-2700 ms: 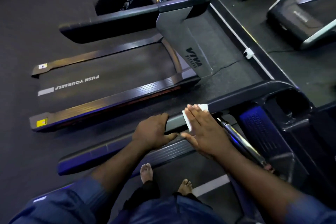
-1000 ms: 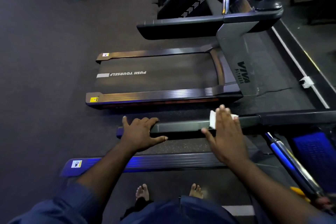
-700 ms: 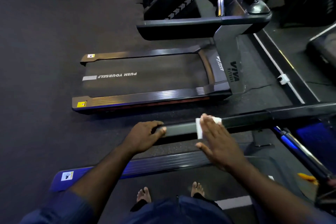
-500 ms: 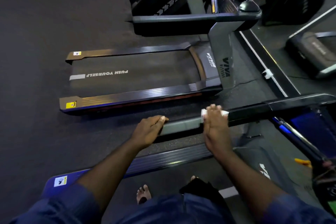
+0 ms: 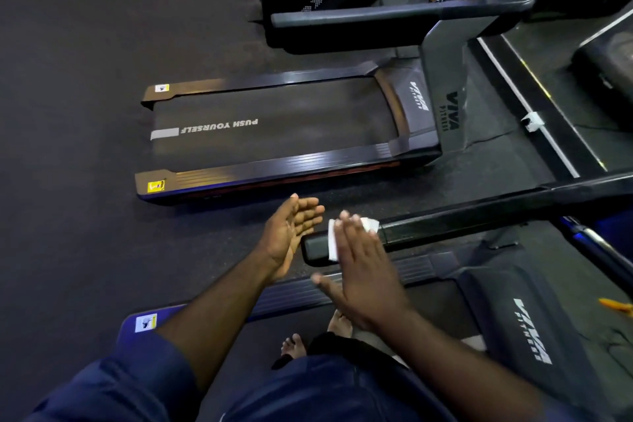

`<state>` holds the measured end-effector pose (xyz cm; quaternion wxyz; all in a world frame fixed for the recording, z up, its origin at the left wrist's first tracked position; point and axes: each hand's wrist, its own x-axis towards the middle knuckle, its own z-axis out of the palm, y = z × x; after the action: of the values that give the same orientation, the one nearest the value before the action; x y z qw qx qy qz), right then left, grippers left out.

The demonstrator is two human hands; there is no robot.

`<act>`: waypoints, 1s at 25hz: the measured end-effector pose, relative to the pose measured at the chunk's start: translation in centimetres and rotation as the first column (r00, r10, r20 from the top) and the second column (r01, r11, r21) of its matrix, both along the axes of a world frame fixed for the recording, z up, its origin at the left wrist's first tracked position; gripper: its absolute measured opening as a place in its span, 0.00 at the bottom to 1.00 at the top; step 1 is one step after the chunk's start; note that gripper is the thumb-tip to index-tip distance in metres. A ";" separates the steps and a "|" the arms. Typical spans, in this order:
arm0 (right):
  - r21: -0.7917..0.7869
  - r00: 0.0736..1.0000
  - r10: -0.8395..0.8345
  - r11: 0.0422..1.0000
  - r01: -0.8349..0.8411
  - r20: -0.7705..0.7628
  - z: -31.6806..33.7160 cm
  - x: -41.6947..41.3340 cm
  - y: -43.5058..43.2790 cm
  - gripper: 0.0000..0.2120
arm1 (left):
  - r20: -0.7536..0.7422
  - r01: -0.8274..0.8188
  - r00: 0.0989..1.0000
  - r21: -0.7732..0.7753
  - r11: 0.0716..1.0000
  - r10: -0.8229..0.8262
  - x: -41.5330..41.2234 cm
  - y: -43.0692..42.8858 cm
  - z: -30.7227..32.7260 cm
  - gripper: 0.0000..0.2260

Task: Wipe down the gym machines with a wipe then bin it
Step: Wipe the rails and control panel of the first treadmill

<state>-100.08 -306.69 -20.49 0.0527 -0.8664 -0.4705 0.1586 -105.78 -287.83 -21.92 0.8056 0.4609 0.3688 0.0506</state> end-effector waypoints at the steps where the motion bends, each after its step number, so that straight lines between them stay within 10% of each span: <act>1: -0.006 0.994 0.107 0.994 -0.107 0.015 0.6 0.1 -1.2 0.47 | -0.023 0.004 1.000 -0.017 1.000 -0.005 -0.2 0.2 -0.2 0.27; 6: -0.037 0.997 -0.070 0.997 0.071 0.025 0.2 2.9 0.4 0.50 | -0.135 -0.044 0.990 -0.057 0.997 0.036 -1.1 -0.1 -1.3 0.35; 13: -0.006 0.903 0.418 0.908 -0.420 0.099 -0.4 2.3 -2.3 0.48 | -0.194 -0.065 0.980 -0.072 0.995 0.050 -0.2 0.8 -1.8 0.39; 18: -0.159 0.996 0.071 0.984 -0.078 -0.050 1.4 1.4 5.3 0.53 | -0.237 -0.008 0.971 -0.119 0.993 -0.021 2.5 2.6 -3.5 0.41; 22: -0.113 0.974 0.198 0.971 -0.211 -0.112 2.3 3.0 4.7 0.47 | -0.239 0.210 0.938 -0.184 0.960 -0.251 4.5 4.1 -3.6 0.42; 25: -0.403 0.996 -0.012 0.915 -0.026 -0.091 2.7 9.1 5.3 0.45 | -0.236 0.372 0.873 -0.240 0.896 -0.426 5.6 4.5 -4.3 0.42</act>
<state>-90.98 -301.37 -17.81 -0.1060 -0.8488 -0.4279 0.2919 -100.14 -283.34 -26.19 0.7771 0.4518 0.3796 -0.2187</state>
